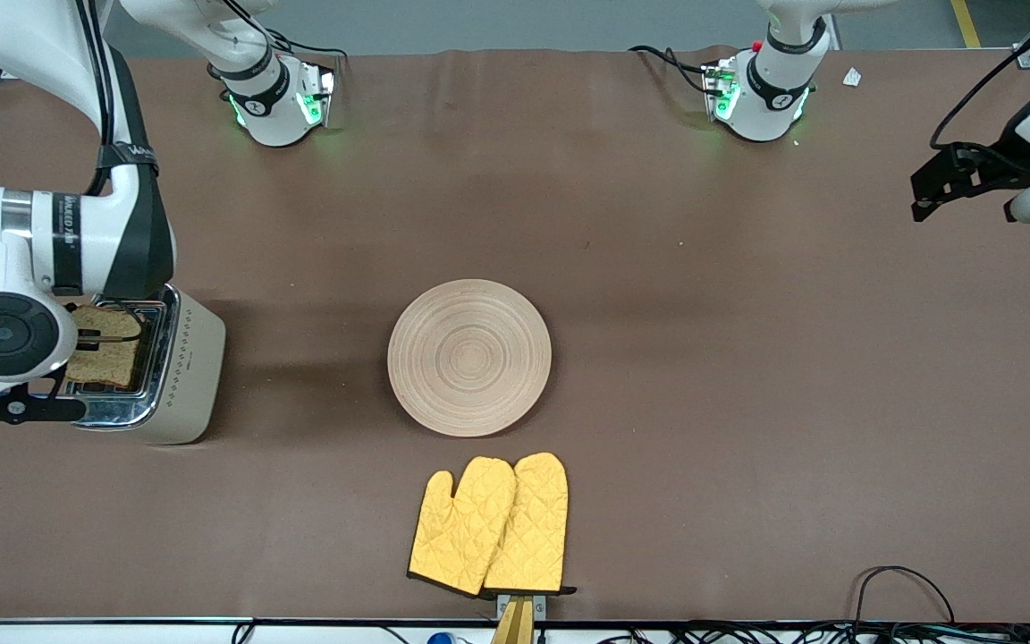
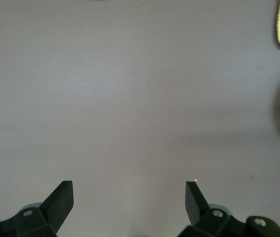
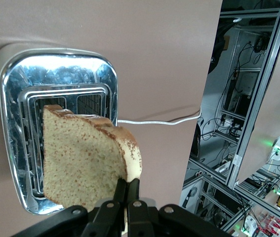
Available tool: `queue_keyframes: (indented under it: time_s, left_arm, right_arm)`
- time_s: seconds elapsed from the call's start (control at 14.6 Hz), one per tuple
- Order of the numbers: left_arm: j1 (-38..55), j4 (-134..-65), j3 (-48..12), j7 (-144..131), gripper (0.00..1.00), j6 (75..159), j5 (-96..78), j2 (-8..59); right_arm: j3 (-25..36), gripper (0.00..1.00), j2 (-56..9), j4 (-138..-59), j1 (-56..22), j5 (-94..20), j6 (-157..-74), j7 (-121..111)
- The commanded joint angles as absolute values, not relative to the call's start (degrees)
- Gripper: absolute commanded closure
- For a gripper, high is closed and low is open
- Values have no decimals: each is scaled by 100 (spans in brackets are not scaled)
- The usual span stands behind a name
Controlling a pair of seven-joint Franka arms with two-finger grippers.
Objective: Move plate and put bread in toaster
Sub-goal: 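Lower the bread into the toaster slot with the right gripper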
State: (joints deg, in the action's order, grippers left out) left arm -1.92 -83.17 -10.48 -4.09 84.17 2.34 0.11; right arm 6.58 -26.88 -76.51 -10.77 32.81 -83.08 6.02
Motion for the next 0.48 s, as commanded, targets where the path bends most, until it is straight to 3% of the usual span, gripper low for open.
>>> queue_keyframes:
  time_s: [0.0, 0.41]
  left_arm:
    - [-211, -8288, -1107, -448, 0, 8350, 62, 26]
    - [-193, -8744, -1134, -448, 0, 8569, 62, -61]
  right_arm:
    - [598, 100, -2610, -7910, -1063, 3559, -8350, 615]
    - [589, 100, -2637, -8016, -1099, 3700, -8455, 624]
